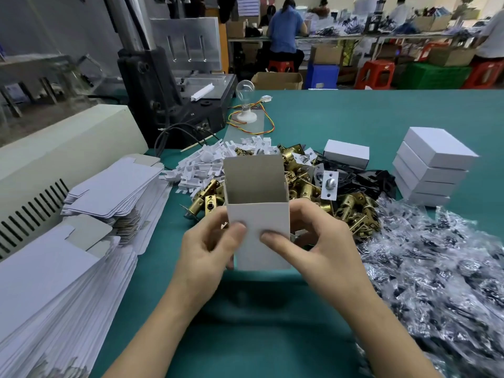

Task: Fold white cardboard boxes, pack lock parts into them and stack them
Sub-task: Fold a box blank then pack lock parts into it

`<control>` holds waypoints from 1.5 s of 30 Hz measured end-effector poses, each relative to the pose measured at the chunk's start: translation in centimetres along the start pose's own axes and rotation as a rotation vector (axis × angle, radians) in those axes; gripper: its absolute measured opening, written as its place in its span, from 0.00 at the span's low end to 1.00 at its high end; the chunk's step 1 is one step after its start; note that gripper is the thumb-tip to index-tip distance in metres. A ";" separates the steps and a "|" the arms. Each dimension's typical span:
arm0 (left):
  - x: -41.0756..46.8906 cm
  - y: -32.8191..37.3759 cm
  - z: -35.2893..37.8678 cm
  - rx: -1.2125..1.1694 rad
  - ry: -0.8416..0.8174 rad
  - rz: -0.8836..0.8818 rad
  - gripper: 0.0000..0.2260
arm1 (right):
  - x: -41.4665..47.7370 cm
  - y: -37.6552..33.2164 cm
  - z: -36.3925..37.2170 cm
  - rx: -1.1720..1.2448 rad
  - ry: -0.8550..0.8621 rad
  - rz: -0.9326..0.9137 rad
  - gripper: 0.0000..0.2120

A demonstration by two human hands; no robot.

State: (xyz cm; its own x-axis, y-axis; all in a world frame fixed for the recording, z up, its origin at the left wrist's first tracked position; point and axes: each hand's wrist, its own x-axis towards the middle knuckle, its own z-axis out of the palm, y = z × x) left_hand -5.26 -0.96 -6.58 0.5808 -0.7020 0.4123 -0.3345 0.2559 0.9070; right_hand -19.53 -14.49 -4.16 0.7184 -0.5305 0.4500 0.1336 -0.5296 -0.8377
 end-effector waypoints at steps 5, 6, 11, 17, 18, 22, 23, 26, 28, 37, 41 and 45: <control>-0.1 -0.6 0.0 0.137 -0.082 -0.021 0.12 | 0.0 -0.1 -0.2 0.050 0.011 0.002 0.09; -0.1 -0.8 -0.1 0.160 -0.102 -0.016 0.13 | 0.0 -0.3 -0.3 0.067 0.043 -0.014 0.10; -0.4 -1.8 -0.2 0.236 -0.269 -0.064 0.12 | 0.1 -0.7 -1.0 0.101 0.236 -0.031 0.20; -0.7 -2.3 -0.4 0.151 -0.366 -0.151 0.15 | 0.5 -0.6 -2.3 0.030 0.361 0.082 0.11; -0.7 -2.4 -0.4 0.141 -0.373 -0.165 0.16 | 0.9 -0.6 -2.9 -0.011 0.362 0.100 0.10; -0.5 -2.6 -0.4 0.162 -0.380 -0.147 0.15 | 4.8 -0.7 -6.1 -0.195 0.355 0.255 0.07; -0.5 -2.7 -0.4 0.162 -0.380 -0.147 0.15 | 6.2 -0.5 -6.9 -0.299 0.362 0.287 0.06; -0.5 -2.9 -0.3 0.162 -0.383 -0.141 0.15 | 9.9 0.3 -8.4 -0.784 0.175 0.402 0.18; -0.5 -2.9 -0.3 0.166 -0.381 -0.132 0.14 | 11.6 0.9 -8.1 -1.049 -0.021 0.458 0.27; -0.5 -2.9 -0.4 0.177 -0.379 -0.126 0.15 | 13.5 0.7 -7.8 -1.143 -0.213 0.491 0.10; -0.4 -3.1 -0.3 0.179 -0.379 -0.123 0.14 | 13.2 -1.3 -10.7 -0.631 -0.050 0.594 0.06; -0.3 -3.2 -0.3 0.174 -0.375 -0.133 0.14 | 11.1 -3.4 -11.7 0.423 0.112 0.590 0.13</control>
State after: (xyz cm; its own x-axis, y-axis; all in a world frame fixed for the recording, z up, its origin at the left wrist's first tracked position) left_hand -4.13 -1.36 -9.63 0.3277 -0.9226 0.2037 -0.4135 0.0538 0.9089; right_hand -20.03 -26.37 7.29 0.6812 -0.7249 -0.1026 0.0145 0.1535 -0.9880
